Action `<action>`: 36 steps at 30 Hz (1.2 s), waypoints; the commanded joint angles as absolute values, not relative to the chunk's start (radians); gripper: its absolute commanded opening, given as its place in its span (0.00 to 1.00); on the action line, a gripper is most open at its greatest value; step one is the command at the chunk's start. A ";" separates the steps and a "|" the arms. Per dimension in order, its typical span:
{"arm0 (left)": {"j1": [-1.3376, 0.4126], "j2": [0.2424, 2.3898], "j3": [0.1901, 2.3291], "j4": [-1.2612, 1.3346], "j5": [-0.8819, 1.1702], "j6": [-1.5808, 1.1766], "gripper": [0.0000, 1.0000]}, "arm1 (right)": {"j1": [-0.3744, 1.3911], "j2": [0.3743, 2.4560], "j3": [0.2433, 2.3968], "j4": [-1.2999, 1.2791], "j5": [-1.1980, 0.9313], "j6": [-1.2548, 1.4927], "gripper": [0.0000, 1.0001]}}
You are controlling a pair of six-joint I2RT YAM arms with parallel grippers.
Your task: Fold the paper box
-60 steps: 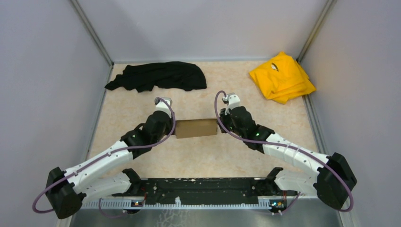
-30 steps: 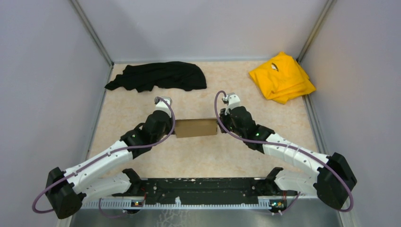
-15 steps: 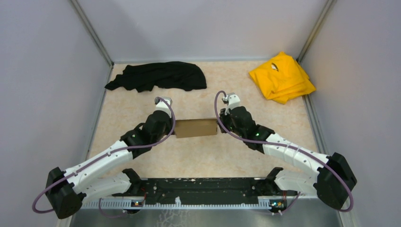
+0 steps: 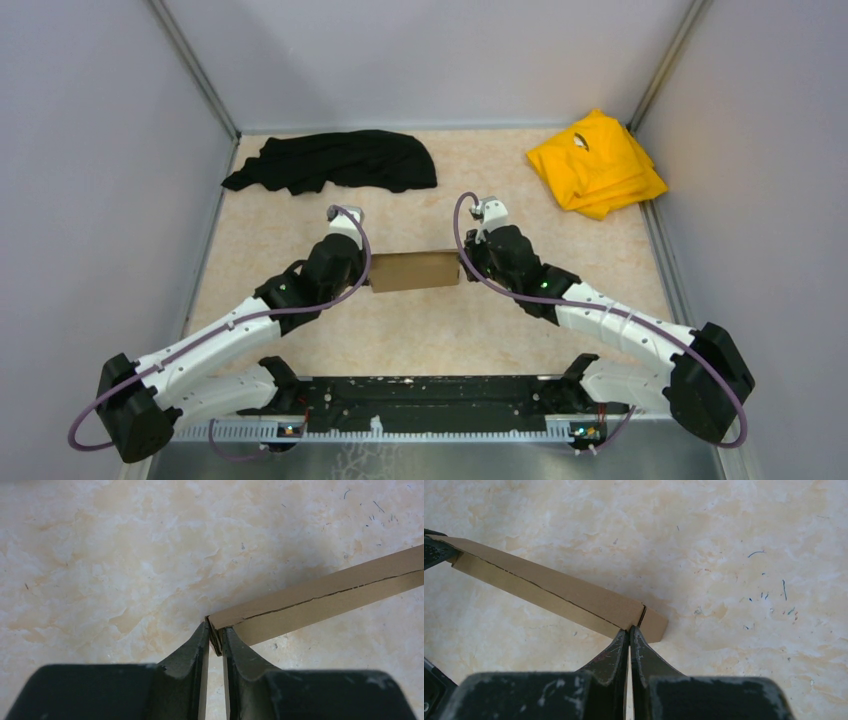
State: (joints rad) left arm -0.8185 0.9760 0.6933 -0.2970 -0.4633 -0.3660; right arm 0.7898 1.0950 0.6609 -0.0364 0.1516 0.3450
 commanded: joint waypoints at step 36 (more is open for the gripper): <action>-0.829 0.922 0.702 -0.312 -0.413 -0.375 0.30 | 0.802 1.088 0.646 -0.090 0.137 0.347 0.00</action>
State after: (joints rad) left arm -0.8230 0.9306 0.6933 -0.3084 -0.4286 -0.3714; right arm 0.7898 1.0935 0.6605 -0.0380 0.1482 0.3447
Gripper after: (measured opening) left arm 0.308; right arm 0.005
